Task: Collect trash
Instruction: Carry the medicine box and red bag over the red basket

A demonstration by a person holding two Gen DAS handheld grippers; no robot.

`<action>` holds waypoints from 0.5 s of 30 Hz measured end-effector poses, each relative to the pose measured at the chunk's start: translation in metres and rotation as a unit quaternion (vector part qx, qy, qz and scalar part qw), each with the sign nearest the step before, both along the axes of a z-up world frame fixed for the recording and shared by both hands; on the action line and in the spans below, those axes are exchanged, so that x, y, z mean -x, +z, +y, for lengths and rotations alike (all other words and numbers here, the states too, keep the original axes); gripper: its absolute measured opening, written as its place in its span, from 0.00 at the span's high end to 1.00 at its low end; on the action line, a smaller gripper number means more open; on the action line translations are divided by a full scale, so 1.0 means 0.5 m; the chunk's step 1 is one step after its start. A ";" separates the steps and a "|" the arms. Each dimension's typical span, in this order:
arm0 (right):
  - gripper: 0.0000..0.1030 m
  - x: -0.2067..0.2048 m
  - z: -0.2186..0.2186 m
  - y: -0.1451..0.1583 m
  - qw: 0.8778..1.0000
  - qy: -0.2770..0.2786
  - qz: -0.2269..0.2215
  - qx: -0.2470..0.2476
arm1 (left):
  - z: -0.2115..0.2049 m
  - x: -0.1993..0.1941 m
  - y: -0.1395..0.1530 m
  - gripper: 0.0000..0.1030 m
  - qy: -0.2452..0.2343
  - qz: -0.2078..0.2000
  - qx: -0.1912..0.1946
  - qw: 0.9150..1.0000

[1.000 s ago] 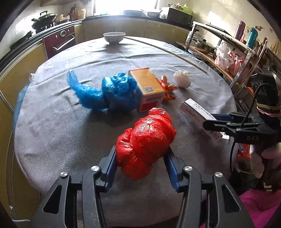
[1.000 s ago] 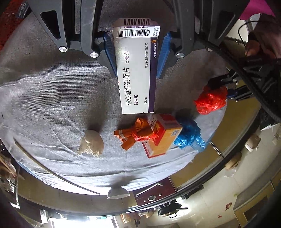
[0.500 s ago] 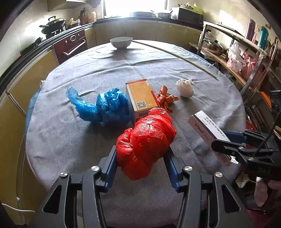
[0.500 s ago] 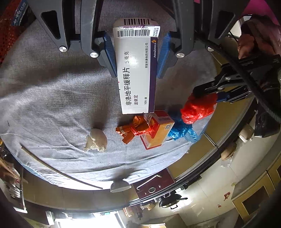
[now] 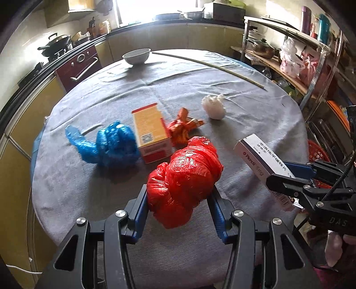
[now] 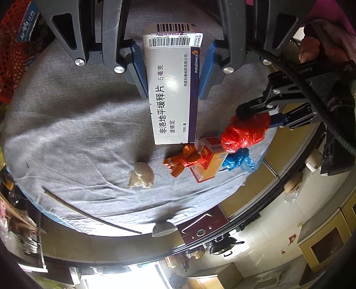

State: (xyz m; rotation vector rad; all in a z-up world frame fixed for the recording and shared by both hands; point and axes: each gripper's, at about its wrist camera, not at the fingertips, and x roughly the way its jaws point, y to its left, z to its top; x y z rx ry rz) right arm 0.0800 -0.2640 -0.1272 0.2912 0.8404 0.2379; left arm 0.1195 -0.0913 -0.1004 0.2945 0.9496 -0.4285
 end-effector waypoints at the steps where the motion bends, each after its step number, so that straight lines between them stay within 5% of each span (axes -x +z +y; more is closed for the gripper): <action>1: 0.54 0.004 -0.006 -0.001 1.000 -0.003 0.000 -0.001 | -0.006 0.002 0.000 0.49 -0.002 -0.001 -0.001 1.000; 15: 0.54 0.053 -0.107 -0.016 0.998 -0.060 -0.002 -0.028 | -0.120 0.032 -0.009 0.49 -0.061 -0.010 -0.033 0.998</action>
